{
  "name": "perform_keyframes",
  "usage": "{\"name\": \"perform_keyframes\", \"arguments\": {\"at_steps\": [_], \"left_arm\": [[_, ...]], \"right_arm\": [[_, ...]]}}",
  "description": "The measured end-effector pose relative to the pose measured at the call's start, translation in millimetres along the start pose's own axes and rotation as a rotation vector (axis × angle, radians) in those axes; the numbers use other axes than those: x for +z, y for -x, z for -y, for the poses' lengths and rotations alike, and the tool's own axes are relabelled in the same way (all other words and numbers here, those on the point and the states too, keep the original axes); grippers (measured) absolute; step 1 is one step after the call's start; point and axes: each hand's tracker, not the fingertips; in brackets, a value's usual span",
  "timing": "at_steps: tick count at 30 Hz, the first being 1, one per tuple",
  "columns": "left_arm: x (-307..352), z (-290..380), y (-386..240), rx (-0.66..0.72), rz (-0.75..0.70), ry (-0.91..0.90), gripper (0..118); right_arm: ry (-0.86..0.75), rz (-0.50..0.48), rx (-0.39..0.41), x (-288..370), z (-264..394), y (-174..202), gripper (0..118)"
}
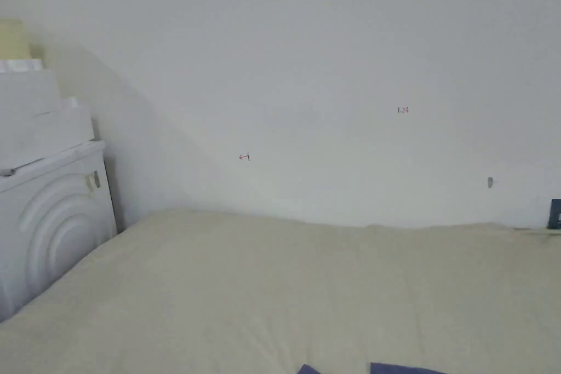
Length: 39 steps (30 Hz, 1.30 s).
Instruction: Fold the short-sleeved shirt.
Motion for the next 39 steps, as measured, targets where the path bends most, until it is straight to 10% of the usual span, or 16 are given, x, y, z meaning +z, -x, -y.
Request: {"name": "perform_keyframes", "arguments": {"at_steps": [6,28,31,34,39], "left_arm": [[36,19,-10,0.003,-0.029,-0.001,1],[-15,28,-39,-0.066,0.15,0.119,0],[-69,16,-41,-0.087,0.153,0.131,18],[-142,1,-45,-0.133,0.175,0.184,68],[-273,-1,-60,-0.189,0.245,0.331,81]], "right_arm": [[0.006,-0.005,0.02,10,15,17,5],[0.022,0.05,-0.02,23,32,-2,5],[0.046,0.054,-0.064,20,34,-11,5],[0.057,0.053,-0.097,17,37,-20,5],[0.117,0.099,-0.116,4,44,-38,5]]}}
